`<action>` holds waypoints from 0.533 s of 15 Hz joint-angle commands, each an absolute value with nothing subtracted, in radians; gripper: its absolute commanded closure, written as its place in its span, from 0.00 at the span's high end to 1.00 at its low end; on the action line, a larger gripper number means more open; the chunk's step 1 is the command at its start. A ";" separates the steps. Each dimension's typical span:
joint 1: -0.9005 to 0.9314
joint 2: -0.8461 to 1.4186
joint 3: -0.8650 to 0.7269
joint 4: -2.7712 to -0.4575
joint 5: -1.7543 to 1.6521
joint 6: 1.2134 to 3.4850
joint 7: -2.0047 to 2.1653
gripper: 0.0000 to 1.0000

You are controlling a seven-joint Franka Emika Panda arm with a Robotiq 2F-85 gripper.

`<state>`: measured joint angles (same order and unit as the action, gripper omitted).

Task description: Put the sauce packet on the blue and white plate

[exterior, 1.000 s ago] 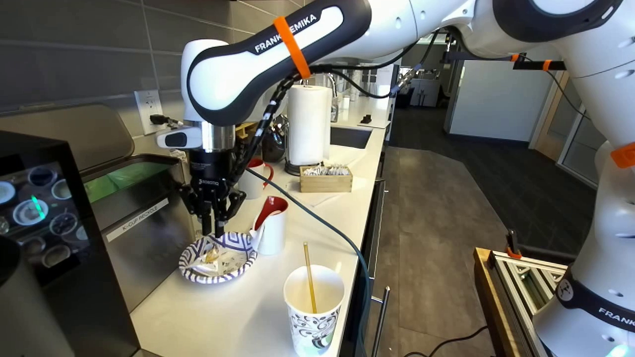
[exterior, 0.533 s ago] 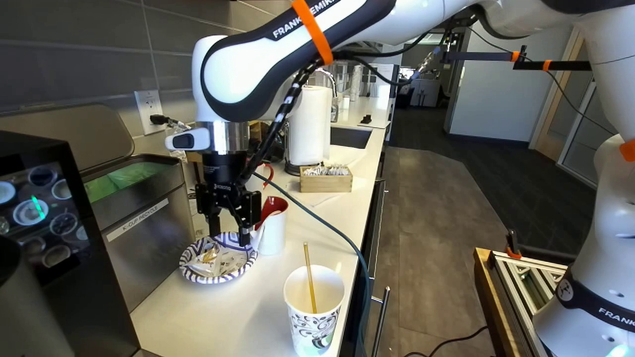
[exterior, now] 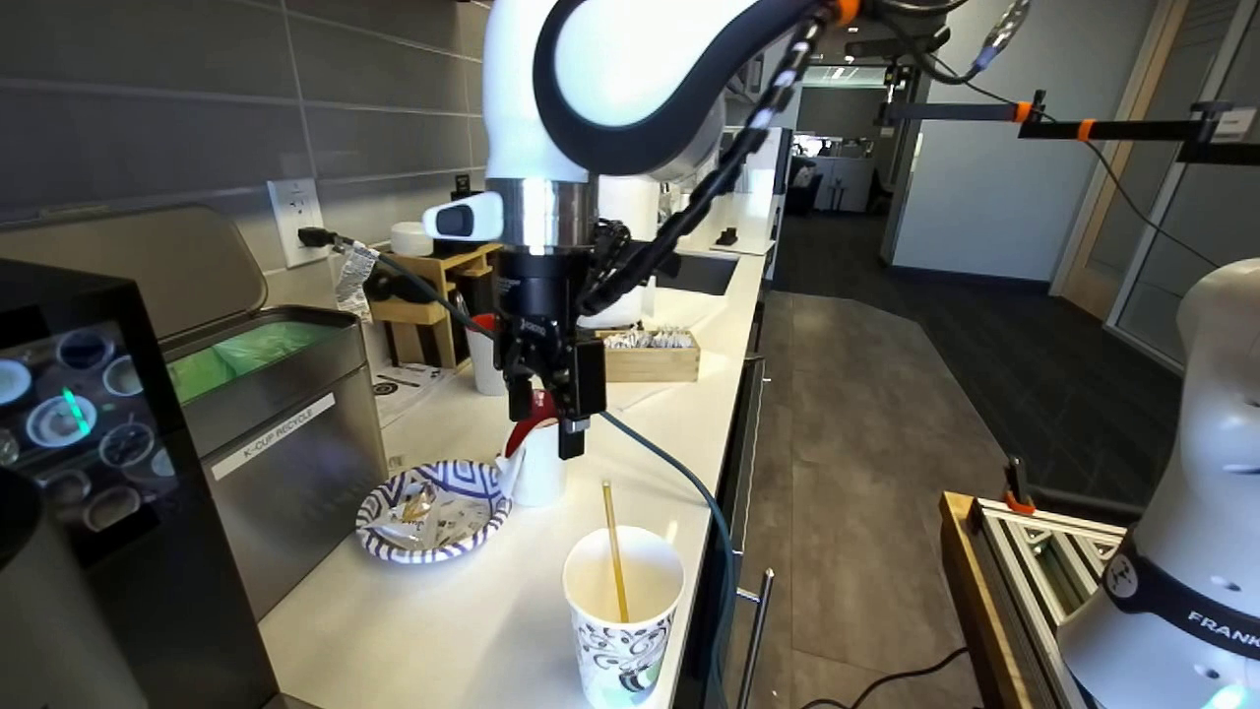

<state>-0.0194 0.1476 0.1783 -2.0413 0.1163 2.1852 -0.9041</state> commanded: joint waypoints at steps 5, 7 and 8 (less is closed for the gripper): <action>0.065 -0.204 0.149 -2.402 0.095 2.206 -0.430 1.00; 0.080 -0.139 0.129 -2.332 0.100 2.189 -0.473 1.00; 0.088 -0.170 0.129 -2.364 0.095 2.189 -0.427 1.00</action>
<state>0.0530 -0.1718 0.1632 -2.3664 0.1019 2.1904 -0.4320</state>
